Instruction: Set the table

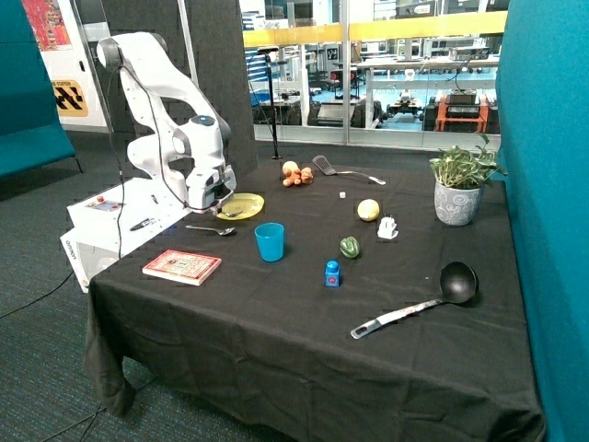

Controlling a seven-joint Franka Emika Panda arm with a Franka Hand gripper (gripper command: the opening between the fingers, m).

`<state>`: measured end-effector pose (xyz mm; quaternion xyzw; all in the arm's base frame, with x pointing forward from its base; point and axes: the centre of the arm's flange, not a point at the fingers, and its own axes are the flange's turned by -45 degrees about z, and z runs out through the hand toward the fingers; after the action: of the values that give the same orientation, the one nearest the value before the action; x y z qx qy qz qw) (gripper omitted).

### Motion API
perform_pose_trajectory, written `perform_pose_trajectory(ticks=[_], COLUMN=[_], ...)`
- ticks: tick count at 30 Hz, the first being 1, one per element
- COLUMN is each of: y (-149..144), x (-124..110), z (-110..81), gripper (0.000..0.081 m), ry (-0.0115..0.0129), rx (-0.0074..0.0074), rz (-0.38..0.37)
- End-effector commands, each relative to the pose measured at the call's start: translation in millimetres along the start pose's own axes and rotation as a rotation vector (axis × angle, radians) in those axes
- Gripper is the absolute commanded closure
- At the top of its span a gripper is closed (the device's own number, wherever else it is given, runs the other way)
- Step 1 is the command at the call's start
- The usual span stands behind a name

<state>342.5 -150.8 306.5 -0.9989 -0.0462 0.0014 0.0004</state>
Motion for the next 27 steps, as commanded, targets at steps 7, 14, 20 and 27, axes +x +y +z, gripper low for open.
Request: perform_pose_trajectory(ticks=[7, 14, 20, 27], y=[-3, -4, -6, -7], x=[-5, -3, -2, -2], z=[9.1, 11.7, 15.3, 19.4], gripper=[0.0808, 0.0808, 0.0808, 0.0808], ry=[0.0027, 0.0027, 0.0027, 0.0027], rx=[-0.0009, -0.001, -0.001, -0.001], rz=[-0.017, -0.025, -0.026, -0.024])
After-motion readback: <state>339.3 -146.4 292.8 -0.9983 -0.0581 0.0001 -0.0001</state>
